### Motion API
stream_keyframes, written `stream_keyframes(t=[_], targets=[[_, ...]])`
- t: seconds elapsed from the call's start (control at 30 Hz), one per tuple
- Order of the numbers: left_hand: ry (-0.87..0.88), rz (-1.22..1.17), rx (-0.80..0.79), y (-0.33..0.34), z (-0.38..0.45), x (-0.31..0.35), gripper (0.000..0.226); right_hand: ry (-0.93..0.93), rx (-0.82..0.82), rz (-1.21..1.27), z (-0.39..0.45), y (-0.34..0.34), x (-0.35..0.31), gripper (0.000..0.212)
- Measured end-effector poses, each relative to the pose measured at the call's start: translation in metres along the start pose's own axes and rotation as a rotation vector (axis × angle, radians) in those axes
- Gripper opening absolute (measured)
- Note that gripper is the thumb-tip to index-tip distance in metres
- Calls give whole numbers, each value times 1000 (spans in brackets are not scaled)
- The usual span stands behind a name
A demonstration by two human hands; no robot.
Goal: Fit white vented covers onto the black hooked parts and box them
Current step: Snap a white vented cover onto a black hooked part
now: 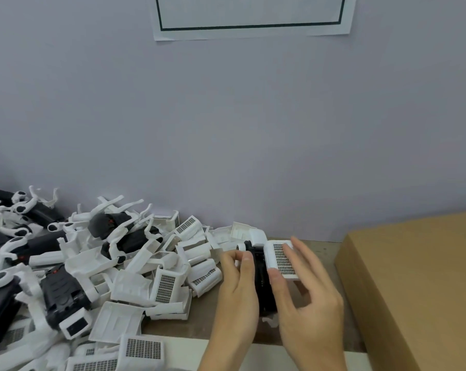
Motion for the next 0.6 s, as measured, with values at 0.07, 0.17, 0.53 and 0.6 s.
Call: stream_keyframes(t=[0.07,0.17,0.53,0.6], targets=[[12,-51,-36,4,0,2,21,-3,-87,-2,-1,9,2,48],[26,-104,-44,4,2,3,19,6,-216,6,-5,22,7,50],[146,-101,71,-11,-1,12,34,448,-116,386,-18,23,51,33],[170,-79,78,-10,-3,14,37,538,-157,449,-21,28,58,26]])
Point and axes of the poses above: each hand's wrist, its own z-axis towards the middle knuckle, its own y-axis out of the palm, x = y × z, the point moved 10 cm from there along z, towards the middle knuckle, and after that the axes turned 9 degrees about -y, right-handed, at the moved point
